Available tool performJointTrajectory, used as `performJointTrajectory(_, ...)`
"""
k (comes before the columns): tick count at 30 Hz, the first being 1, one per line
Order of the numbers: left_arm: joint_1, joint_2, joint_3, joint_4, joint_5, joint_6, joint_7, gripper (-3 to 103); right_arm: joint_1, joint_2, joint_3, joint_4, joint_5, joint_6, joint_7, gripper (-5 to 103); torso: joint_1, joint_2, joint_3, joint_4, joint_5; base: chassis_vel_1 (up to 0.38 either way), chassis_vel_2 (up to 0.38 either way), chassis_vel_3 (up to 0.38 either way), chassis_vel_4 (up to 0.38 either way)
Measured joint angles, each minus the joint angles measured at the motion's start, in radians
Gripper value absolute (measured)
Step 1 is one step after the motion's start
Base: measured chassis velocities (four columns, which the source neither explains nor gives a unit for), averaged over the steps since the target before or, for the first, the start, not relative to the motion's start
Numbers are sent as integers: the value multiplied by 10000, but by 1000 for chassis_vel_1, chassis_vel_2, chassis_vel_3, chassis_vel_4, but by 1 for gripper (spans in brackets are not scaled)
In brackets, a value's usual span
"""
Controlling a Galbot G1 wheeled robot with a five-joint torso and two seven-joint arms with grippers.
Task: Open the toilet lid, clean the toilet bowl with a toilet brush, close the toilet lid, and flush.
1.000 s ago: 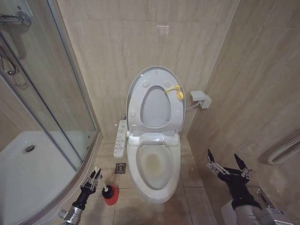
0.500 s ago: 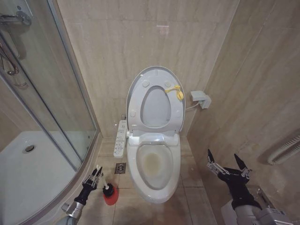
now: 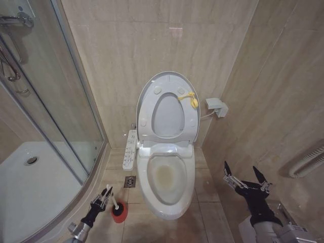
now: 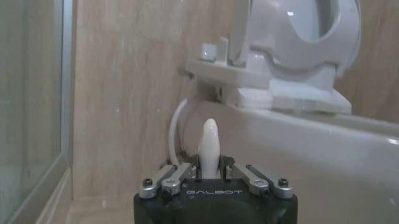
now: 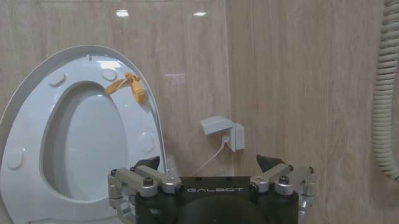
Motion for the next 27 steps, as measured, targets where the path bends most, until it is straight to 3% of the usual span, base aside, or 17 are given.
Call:
performJointTrajectory(19, 948, -285, -446, 239, 1559, -80, -36, 21, 0, 0, 0, 0, 0, 0, 0, 100, -3, 3, -1, 4, 1, 0, 0, 0, 0)
performJointTrajectory(27, 1316, -349, -501, -213, 1167, 40, -138, 17, 0, 0, 0, 0, 0, 0, 0, 100, 1, -1, 3, -3, -10, 0, 0, 0, 0)
